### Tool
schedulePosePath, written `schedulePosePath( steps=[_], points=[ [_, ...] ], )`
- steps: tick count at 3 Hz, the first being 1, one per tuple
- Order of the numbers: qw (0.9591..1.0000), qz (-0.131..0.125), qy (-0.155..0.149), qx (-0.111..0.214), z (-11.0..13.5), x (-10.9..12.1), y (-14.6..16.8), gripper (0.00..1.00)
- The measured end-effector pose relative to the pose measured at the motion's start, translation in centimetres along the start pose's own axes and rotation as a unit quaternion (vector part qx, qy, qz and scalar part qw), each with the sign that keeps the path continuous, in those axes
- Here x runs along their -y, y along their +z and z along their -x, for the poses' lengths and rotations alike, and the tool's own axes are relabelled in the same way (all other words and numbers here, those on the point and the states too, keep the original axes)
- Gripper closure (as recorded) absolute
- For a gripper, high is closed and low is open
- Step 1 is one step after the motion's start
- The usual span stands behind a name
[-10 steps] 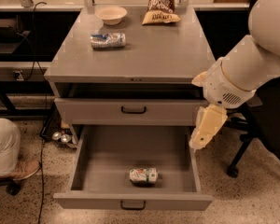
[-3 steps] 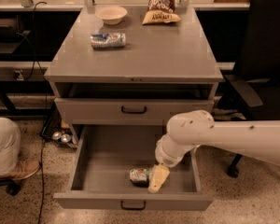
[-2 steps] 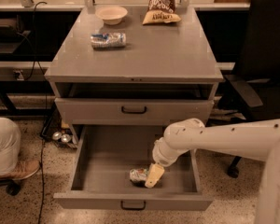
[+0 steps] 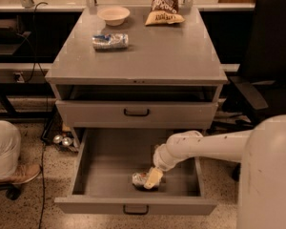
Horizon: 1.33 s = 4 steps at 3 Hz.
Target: Pick 7up can from middle drawer and place on counter
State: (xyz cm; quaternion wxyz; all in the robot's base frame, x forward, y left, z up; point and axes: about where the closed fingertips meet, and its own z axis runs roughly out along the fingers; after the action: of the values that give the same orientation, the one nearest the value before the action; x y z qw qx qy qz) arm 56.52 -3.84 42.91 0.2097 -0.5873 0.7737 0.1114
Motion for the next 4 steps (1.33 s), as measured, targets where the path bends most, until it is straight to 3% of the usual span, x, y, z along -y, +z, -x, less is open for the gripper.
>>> schedulePosePath(
  steps=[1, 2, 4],
  points=[
    [0.9999, 0.012, -0.001, 0.003, -0.1, -0.3, 2.7, 0.0],
    [0.9992, 0.039, -0.001, 0.011, 0.1, -1.4, 5.6, 0.18],
    [0.9973, 0.065, 0.0, 0.036, 0.0, -2.6, 6.5, 0.74]
  ],
)
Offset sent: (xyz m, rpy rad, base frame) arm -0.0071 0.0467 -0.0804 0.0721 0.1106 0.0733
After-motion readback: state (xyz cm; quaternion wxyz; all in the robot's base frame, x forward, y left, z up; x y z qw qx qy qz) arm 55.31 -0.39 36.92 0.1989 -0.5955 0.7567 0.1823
